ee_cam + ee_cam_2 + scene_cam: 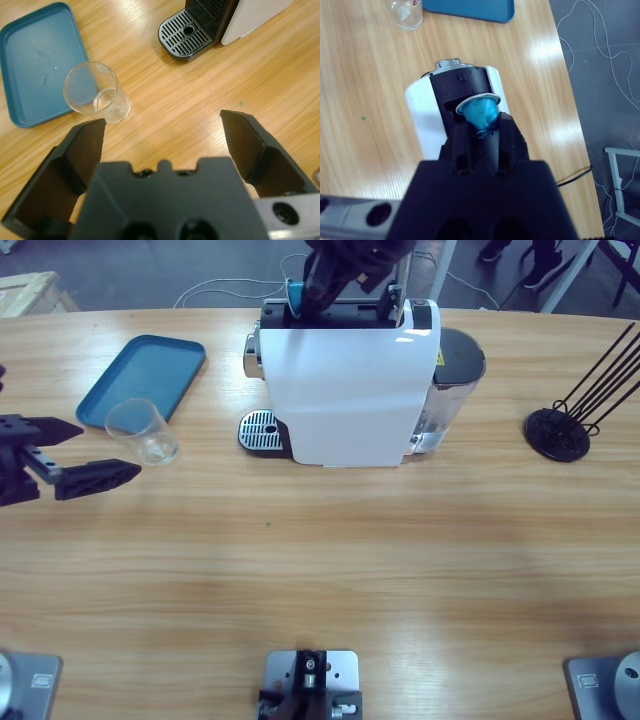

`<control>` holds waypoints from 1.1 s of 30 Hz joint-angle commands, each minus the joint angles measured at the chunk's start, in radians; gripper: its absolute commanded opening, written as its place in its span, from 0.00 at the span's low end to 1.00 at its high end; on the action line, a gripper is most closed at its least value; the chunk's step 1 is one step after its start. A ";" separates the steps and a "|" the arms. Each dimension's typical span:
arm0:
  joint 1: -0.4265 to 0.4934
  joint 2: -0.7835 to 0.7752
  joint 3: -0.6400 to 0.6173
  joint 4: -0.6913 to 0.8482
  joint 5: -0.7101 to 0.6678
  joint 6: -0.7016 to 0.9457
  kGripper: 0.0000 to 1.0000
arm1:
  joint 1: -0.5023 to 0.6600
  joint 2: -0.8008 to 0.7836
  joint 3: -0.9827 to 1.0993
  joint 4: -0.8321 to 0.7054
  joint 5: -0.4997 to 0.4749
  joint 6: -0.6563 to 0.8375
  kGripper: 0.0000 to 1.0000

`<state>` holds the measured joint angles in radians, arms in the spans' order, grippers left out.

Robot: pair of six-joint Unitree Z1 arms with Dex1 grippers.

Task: Pour coffee

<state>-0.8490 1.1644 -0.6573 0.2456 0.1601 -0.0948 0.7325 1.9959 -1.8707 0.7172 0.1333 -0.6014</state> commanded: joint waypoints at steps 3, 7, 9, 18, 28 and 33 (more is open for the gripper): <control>0.007 -0.019 0.038 -0.012 -0.013 0.012 0.99 | 0.017 0.096 -0.065 0.048 0.005 0.022 0.00; 0.007 -0.020 0.039 -0.012 -0.013 0.012 0.99 | 0.025 0.106 -0.068 0.056 0.013 0.023 0.00; 0.007 -0.020 0.039 -0.012 -0.013 0.012 0.99 | 0.025 0.105 -0.068 0.067 0.015 0.023 0.00; 0.007 -0.020 0.039 -0.012 -0.013 0.012 0.99 | 0.027 0.092 -0.071 0.112 0.048 0.026 0.51; 0.007 -0.020 0.040 -0.012 -0.014 0.012 0.99 | 0.027 0.109 -0.097 0.158 0.101 0.034 1.00; 0.007 -0.018 0.039 -0.012 -0.014 0.012 0.99 | 0.027 0.121 -0.139 0.182 0.100 0.034 1.00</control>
<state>-0.8490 1.1641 -0.6551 0.2442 0.1601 -0.0948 0.7489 2.0451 -1.9683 0.8677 0.2223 -0.5751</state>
